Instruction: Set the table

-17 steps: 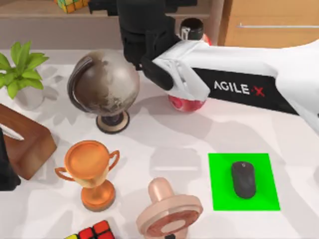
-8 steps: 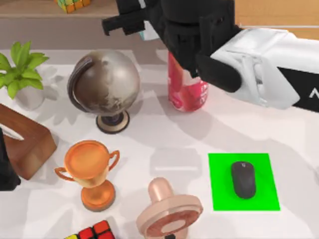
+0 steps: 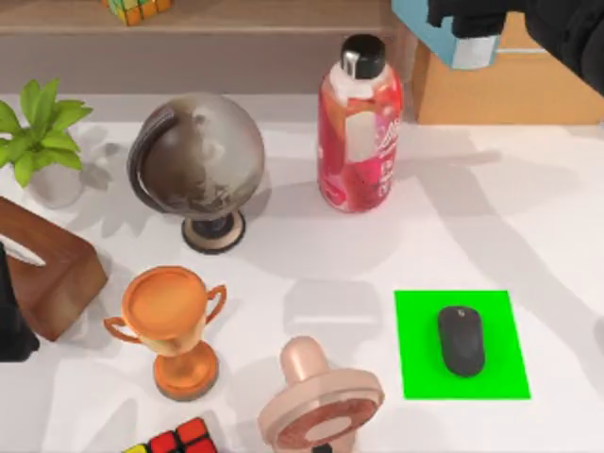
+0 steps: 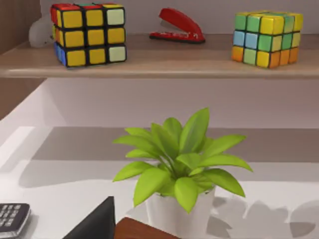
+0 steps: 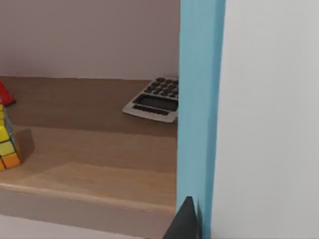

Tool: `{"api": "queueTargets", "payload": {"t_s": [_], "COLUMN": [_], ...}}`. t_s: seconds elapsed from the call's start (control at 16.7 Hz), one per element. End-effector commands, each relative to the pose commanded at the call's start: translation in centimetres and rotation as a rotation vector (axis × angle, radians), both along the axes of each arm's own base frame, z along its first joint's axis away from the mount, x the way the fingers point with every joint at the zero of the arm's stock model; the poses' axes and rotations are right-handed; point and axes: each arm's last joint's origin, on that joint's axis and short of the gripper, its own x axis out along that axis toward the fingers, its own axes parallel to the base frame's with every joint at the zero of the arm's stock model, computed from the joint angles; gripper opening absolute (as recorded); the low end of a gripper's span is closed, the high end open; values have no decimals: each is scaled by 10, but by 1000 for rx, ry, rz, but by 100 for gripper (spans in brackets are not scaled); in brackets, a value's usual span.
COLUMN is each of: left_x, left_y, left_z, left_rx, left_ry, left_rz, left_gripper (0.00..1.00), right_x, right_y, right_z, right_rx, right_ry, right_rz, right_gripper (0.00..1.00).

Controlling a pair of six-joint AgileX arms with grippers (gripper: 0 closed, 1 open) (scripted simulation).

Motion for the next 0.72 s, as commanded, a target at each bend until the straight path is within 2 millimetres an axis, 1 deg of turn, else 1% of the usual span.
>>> {"api": "queueTargets", "payload": {"t_s": [0.18, 0.48, 0.6, 0.72], "left_x": [0, 0, 0, 0], "left_y": [0, 0, 0, 0], "left_z": [0, 0, 0, 0], "left_rx": [0, 0, 0, 0], "left_ry": [0, 0, 0, 0], "left_rz": [0, 0, 0, 0], "left_gripper": [100, 100, 100, 100], "right_x": [2, 8, 8, 8], "right_y": [-62, -162, -198, -230], "right_z": [-17, -58, -75, -90], "right_rx": [86, 299, 413, 541], "right_ry": [56, 139, 155, 160], "right_rz": [-165, -499, -620, -715], "right_gripper": [0, 0, 0, 0]}}
